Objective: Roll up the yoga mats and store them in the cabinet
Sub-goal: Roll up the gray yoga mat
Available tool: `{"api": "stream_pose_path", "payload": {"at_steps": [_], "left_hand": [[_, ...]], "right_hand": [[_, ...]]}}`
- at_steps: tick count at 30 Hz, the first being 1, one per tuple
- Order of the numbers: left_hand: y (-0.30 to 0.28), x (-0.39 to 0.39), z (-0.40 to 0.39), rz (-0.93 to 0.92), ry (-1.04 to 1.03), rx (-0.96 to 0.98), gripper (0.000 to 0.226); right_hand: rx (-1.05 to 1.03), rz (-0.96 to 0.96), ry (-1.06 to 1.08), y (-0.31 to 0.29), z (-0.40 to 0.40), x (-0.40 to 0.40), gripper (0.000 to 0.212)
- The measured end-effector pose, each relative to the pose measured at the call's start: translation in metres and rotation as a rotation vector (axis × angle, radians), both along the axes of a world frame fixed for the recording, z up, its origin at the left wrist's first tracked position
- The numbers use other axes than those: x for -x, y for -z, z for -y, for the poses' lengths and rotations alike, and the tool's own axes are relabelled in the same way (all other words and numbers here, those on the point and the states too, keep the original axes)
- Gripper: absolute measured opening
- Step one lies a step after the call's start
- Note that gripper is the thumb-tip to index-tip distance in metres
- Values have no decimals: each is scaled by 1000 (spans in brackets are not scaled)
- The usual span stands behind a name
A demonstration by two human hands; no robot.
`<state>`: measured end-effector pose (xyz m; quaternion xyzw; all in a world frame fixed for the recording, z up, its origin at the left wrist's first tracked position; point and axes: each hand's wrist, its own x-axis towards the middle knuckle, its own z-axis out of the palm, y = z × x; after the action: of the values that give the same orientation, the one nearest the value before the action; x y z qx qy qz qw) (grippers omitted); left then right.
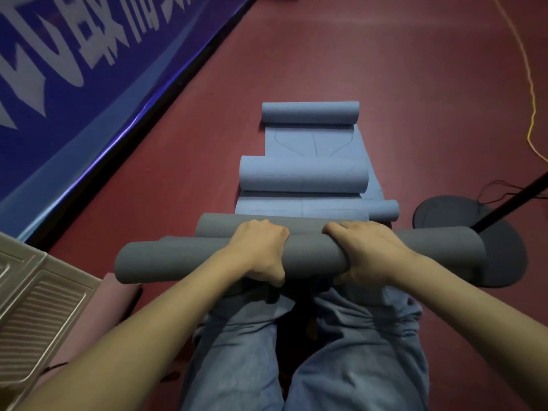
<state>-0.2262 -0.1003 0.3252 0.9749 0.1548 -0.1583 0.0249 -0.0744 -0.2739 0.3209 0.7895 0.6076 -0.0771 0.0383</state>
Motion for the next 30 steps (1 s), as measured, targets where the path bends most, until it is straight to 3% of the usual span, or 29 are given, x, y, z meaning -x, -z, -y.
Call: {"api": "stream_pose_path", "payload": {"at_steps": [6,11,17,22,25,30], "left_hand": [[-13,-7,-1,9,-5,27,54],[-15,36,27,30,34,-73,51],[-22,75,63,-36,34,-51,44],[-24,99,82,-40,44,-22,44],[-23,113,90,-2,51,-4,45],[1,125,93,51,41,9,49]], "right_hand": [[47,-6,62,-16,-11,-4,63],[32,27,77,-17,19,38,57],[38,-29,94,-31,54,83,53],[55,-31,64,-34,73,109,53],[-11,75,43,-23,87,120,57],[20,21,17,-5,88,125,61]]}}
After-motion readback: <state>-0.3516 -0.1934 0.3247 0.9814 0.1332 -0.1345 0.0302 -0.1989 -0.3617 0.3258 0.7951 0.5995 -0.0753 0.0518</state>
